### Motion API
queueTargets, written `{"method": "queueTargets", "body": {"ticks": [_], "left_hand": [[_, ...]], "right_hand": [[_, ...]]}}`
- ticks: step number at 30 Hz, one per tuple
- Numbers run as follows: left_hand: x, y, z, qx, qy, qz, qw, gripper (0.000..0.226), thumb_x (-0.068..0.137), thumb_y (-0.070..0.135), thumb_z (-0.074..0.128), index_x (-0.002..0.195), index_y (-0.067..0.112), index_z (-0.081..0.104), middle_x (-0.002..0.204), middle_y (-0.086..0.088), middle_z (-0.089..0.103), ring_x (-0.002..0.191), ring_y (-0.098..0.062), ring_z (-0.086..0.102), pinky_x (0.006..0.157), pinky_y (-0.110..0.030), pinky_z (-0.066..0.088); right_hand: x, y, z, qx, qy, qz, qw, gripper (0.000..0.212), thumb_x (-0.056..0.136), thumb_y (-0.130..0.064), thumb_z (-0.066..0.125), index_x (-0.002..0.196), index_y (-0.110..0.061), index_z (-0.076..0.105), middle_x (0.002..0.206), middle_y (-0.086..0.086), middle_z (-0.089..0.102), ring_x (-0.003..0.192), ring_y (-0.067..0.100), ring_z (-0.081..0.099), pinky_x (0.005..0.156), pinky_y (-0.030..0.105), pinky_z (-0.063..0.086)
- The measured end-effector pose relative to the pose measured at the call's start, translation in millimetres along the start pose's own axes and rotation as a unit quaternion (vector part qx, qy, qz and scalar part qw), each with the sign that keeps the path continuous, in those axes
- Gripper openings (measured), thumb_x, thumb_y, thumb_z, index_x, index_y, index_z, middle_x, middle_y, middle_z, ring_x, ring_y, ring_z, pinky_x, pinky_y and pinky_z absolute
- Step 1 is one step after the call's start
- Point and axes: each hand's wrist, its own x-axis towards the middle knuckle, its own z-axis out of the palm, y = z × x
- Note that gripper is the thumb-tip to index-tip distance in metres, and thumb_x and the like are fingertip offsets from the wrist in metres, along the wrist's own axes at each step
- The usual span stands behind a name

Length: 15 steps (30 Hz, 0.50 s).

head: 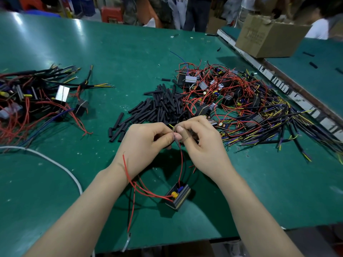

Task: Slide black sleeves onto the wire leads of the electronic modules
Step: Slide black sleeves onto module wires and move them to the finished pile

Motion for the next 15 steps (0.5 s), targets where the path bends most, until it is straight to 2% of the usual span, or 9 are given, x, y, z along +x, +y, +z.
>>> {"method": "queueTargets", "body": {"ticks": [2, 6, 11, 13, 15], "left_hand": [[0.2, 0.3, -0.1, -0.013, 0.012, -0.006, 1.000, 0.021, 0.080, 0.045, 0.060, 0.070, 0.028, 0.068, 0.060, 0.007, 0.065, 0.059, -0.015, 0.057, 0.055, -0.022, 0.042], [0.8, 0.3, 0.1, -0.015, 0.026, -0.003, 1.000, 0.025, 0.079, 0.045, 0.061, 0.077, 0.021, 0.071, 0.061, 0.004, 0.065, 0.061, -0.016, 0.058, 0.063, -0.031, 0.045], [1.0, 0.6, 0.3, -0.015, 0.026, 0.016, 0.999, 0.024, 0.080, 0.039, 0.064, 0.094, 0.019, 0.067, 0.069, 0.009, 0.064, 0.067, -0.010, 0.058, 0.065, -0.019, 0.046], [1.0, 1.4, -1.0, -0.034, 0.013, 0.022, 0.999, 0.027, 0.080, 0.038, 0.061, 0.095, 0.017, 0.068, 0.073, 0.014, 0.064, 0.071, -0.002, 0.059, 0.068, -0.012, 0.045], [1.2, 1.9, -3.1, -0.061, -0.001, 0.013, 0.998, 0.022, 0.080, 0.036, 0.061, 0.095, 0.022, 0.069, 0.078, 0.015, 0.067, 0.074, 0.000, 0.061, 0.071, -0.010, 0.046]], "right_hand": [[0.0, 0.3, -1.4, -0.005, -0.007, -0.021, 1.000, 0.014, 0.095, -0.011, 0.056, 0.093, -0.005, 0.068, 0.093, 0.006, 0.056, 0.079, 0.009, 0.051, 0.071, 0.026, 0.044], [0.4, 1.4, -3.2, -0.015, -0.009, -0.036, 0.999, 0.015, 0.095, -0.010, 0.055, 0.095, -0.004, 0.068, 0.094, 0.005, 0.056, 0.082, 0.010, 0.051, 0.071, 0.032, 0.043], [-0.4, 2.4, -2.4, -0.021, -0.022, -0.014, 0.999, 0.016, 0.097, -0.017, 0.052, 0.095, -0.009, 0.066, 0.094, -0.004, 0.052, 0.082, 0.010, 0.051, 0.070, 0.044, 0.046], [-0.8, 2.5, -2.4, -0.022, -0.026, -0.009, 0.999, 0.018, 0.098, -0.020, 0.050, 0.095, -0.011, 0.065, 0.094, -0.007, 0.050, 0.083, 0.010, 0.050, 0.070, 0.048, 0.047], [-0.6, 2.6, -2.8, -0.018, -0.026, -0.007, 0.999, 0.018, 0.098, -0.022, 0.049, 0.094, -0.013, 0.064, 0.094, -0.008, 0.050, 0.083, 0.009, 0.050, 0.071, 0.048, 0.047]]}}
